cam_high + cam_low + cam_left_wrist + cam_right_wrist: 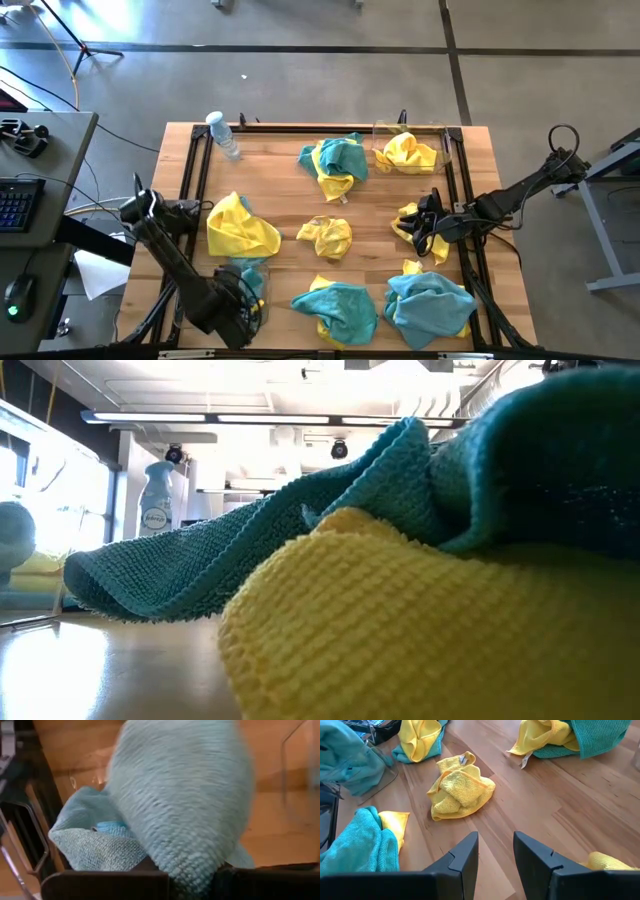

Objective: Sort microfiber towel by color & place in baskets
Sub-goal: Put the blue microfiber towel into the bottom transparent bin

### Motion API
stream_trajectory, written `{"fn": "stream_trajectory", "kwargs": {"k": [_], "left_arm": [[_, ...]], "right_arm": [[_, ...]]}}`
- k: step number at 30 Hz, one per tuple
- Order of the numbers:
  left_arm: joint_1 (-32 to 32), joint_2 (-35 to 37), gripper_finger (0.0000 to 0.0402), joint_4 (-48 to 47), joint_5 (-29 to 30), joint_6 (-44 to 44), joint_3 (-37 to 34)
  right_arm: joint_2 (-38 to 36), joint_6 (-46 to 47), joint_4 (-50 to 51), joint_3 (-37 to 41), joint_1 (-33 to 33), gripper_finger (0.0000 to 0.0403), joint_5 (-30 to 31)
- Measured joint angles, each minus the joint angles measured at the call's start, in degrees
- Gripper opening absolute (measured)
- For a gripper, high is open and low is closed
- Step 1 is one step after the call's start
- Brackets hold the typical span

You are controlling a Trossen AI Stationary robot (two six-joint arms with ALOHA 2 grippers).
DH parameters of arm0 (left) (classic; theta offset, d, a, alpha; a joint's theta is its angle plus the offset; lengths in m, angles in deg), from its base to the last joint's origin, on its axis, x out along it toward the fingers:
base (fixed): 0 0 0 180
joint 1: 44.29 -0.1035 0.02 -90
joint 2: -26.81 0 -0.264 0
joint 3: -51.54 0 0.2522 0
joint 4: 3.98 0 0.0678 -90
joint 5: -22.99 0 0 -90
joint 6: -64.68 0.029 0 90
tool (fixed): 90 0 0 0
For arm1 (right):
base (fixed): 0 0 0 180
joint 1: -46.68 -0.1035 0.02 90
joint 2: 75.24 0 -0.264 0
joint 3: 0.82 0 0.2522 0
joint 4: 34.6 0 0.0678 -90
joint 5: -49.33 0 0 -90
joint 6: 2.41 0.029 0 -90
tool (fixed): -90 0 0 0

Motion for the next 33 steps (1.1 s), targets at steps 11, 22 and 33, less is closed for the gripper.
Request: {"fn": "stream_trajectory", "kwargs": {"k": [11,22,33], "left_arm": [[1.51,-2.74,0.0,3.49,-0.23,-3.98,-2.2],[0.26,6.15,0.0,24.1,1.48,-5.23,-21.95],[-0.53,8.28,0.0011,30.27,3.84,-9.78,-30.52]], "right_arm": [[0.01,0.02,-0.89,0.0,0.15,0.0117,-0.02],[0.01,1.52,-3.12,0.01,0.16,0.0117,-0.67],[0.01,1.54,-7.28,0.0,0.16,0.0117,-2.43]]}}
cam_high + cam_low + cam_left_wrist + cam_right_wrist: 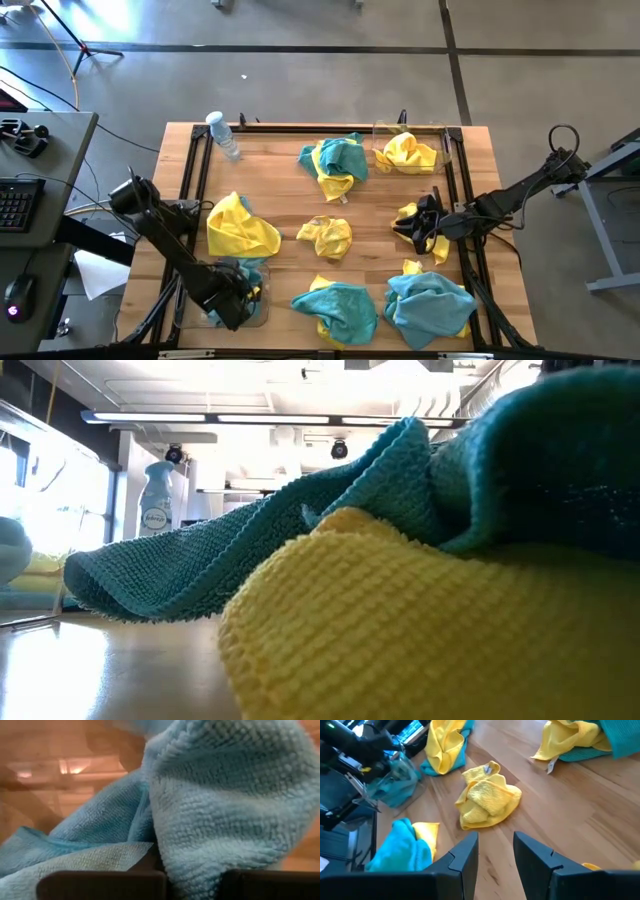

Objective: Sort microfiber towel by color & place in baskets
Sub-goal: Put the blue microfiber towel into the bottom transparent bin

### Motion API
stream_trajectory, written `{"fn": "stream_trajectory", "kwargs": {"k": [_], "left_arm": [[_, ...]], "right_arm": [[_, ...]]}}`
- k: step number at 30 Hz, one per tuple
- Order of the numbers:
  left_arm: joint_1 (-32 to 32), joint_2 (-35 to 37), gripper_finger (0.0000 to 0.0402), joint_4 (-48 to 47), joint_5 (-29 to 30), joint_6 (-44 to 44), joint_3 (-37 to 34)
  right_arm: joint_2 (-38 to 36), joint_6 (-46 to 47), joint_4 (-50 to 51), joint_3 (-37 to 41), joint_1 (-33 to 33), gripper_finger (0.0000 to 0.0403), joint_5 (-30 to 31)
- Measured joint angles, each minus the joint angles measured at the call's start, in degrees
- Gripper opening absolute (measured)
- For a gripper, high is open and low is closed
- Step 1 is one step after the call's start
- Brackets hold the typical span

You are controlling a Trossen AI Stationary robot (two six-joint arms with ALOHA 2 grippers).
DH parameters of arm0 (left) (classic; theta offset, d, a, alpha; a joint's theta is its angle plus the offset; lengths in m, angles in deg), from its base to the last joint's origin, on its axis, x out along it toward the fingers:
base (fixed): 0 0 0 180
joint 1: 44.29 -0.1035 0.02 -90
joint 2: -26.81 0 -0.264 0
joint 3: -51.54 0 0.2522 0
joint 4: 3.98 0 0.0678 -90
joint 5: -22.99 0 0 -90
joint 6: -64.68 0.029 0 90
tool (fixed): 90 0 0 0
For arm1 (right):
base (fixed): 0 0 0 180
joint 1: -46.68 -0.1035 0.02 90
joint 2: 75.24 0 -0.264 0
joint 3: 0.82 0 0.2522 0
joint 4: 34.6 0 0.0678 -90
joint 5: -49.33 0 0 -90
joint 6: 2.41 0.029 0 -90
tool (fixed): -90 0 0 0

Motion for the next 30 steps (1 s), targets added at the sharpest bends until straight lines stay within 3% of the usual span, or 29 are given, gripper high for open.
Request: {"fn": "stream_trajectory", "kwargs": {"k": [4,9,17,24,30], "left_arm": [[0.0,0.02,0.0011,6.28,-1.04,2.88,-3.49],[-0.12,0.09,0.002,6.46,-1.41,4.29,-3.97],[-0.33,1.19,0.0087,8.16,-4.27,4.83,-4.08],[-0.31,8.16,0.0141,7.36,-4.26,4.51,-4.12],[-0.21,14.57,0.0156,6.88,-4.24,4.58,-4.12]], "right_arm": [[0.17,0.01,-1.32,0.01,0.0,0.0117,0.01],[0.17,0.6,-1.7,0.0,-0.01,0.0117,0.59],[0.22,0.91,-1.32,0.0,-0.01,0.0117,1.68],[0.22,-1.28,-1.24,0.0,-0.01,0.0117,1.76],[0.22,-2.48,-1.24,0.01,-0.01,0.0117,1.93]]}}
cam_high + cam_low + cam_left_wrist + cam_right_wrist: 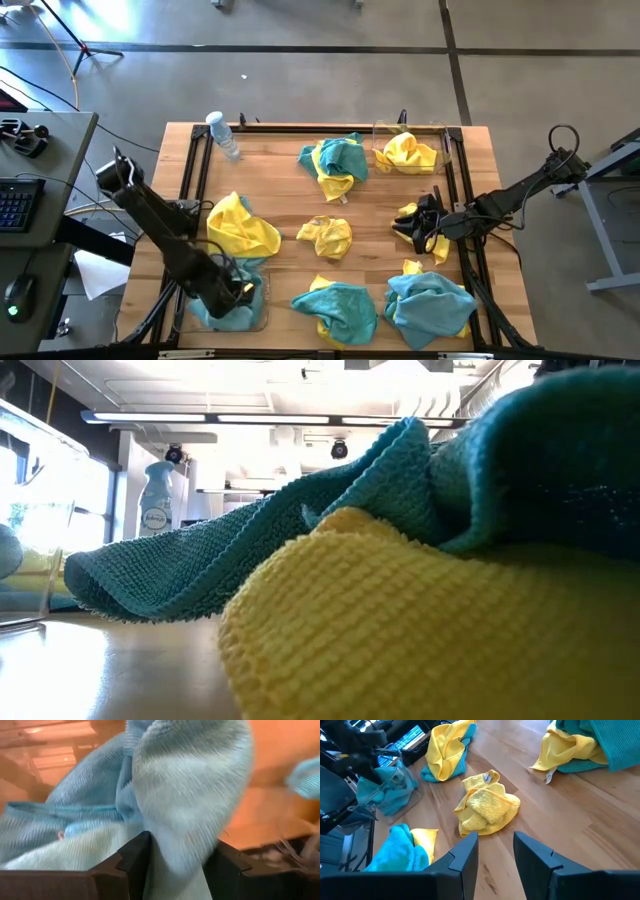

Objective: Sort microfiber towel by color & place in baskets
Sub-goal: Put the blue microfiber towel into the bottom transparent bin

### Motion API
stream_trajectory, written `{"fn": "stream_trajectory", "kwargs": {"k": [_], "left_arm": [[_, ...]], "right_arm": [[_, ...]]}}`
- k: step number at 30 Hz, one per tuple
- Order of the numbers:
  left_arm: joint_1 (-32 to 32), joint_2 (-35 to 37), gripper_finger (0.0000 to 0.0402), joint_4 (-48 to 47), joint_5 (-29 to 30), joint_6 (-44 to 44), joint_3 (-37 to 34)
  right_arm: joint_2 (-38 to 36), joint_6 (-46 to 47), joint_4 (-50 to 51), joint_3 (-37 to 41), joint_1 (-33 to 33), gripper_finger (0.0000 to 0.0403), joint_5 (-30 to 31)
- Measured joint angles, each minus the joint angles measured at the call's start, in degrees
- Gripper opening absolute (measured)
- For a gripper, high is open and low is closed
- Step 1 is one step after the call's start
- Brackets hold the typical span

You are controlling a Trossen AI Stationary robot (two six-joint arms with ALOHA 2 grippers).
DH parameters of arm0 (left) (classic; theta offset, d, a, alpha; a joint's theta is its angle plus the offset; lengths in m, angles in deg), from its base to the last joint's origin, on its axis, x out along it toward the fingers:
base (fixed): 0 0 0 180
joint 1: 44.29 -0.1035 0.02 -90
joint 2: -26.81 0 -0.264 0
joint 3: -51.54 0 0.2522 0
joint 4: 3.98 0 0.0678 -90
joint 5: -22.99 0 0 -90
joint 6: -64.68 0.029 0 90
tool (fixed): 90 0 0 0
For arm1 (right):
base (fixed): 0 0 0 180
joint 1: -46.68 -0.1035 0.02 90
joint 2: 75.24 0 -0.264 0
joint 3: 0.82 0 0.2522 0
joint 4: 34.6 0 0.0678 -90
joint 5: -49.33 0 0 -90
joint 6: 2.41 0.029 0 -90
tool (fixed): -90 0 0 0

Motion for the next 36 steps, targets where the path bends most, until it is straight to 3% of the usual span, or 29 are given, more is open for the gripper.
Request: {"fn": "stream_trajectory", "kwargs": {"k": [7,12,17,26,36], "left_arm": [[1.26,6.06,0.0157,-4.47,-0.06,-0.29,0.18],[1.44,6.72,0.0157,-8.59,1.56,-0.3,4.91],[1.37,3.1,0.0157,-13.27,2.45,-0.23,9.33],[1.89,-5.36,0.0157,-14.46,-3.17,-0.64,9.4],[3.94,-13.13,0.0157,-21.8,-7.93,-1.76,9.42]], "right_arm": [[0.0,-0.76,0.0,0.0,0.02,0.0117,-0.02],[0.0,-0.76,0.0,0.0,0.01,0.0117,-0.04],[0.02,-0.71,0.0,-0.02,0.02,0.0117,-0.07],[0.0,-0.54,0.0,0.0,0.02,0.0117,-0.24],[0.0,-0.08,-0.01,0.0,0.0,0.0117,0.63]]}}
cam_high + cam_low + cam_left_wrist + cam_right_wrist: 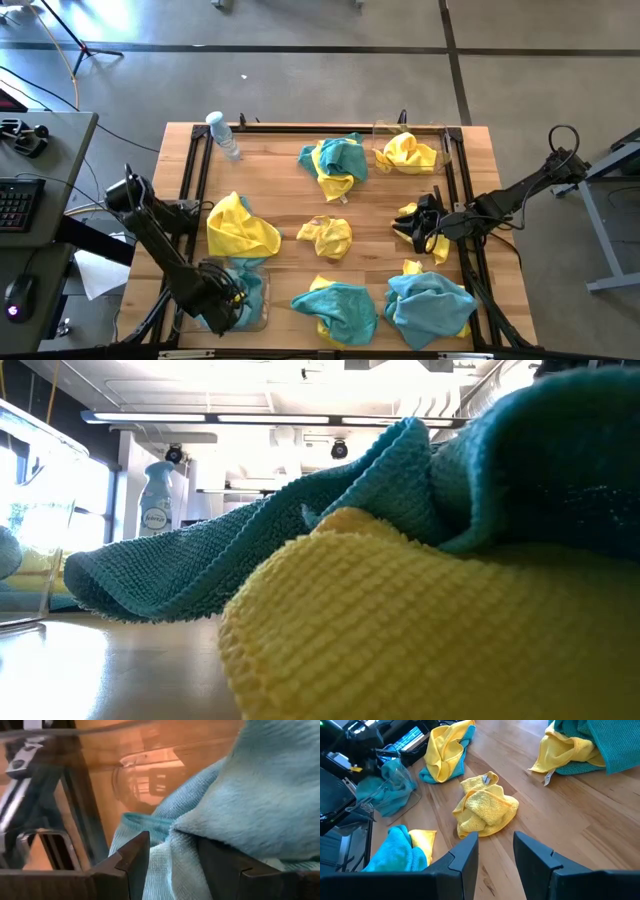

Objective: Sort microfiber towel by color & place in baskets
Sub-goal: Put the blue microfiber towel into the bottom transparent bin, then put the yellow microfiber towel into the top transparent bin

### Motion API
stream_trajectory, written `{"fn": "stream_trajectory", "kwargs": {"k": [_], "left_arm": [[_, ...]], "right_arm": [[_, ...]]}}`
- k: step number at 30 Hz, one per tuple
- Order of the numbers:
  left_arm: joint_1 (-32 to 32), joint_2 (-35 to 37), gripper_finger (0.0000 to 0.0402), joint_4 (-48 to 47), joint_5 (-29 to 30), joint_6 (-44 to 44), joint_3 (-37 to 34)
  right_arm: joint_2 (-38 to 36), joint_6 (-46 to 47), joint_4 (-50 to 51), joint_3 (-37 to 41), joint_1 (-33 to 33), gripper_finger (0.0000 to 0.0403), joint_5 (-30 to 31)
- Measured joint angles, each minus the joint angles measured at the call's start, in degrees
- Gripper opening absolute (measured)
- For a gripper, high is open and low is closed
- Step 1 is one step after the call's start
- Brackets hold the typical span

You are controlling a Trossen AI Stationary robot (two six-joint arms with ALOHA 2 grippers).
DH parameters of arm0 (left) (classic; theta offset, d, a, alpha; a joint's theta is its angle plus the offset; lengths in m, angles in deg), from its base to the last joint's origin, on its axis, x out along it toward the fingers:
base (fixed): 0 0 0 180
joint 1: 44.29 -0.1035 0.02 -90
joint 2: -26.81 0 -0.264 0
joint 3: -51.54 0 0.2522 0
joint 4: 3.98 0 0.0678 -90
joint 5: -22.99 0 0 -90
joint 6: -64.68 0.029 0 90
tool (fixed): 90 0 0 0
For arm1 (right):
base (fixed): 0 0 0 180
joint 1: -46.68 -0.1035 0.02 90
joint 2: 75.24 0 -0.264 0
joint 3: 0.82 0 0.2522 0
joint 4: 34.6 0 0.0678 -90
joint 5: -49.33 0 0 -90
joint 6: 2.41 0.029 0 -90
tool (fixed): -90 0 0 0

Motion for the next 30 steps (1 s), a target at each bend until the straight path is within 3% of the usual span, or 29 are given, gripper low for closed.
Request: {"fn": "stream_trajectory", "kwargs": {"k": [11,16,25,30], "left_arm": [[0.16,-6.09,0.0157,1.85,-0.6,-0.17,0.0],[0.15,-4.0,0.0157,0.02,-0.6,-1.35,1.7],[0.04,1.6,0.0157,-14.38,-0.55,-1.4,10.63],[-0.34,5.03,0.0157,-14.95,-0.4,-1.29,11.96]], "right_arm": [[0.0,0.86,0.01,0.0,0.0,0.0117,0.5],[0.0,0.86,0.0,0.0,0.0,0.0117,0.5],[0.0,0.37,0.01,-0.01,0.01,0.0117,0.5],[0.0,-0.66,0.01,0.0,0.01,0.0117,0.5]]}}
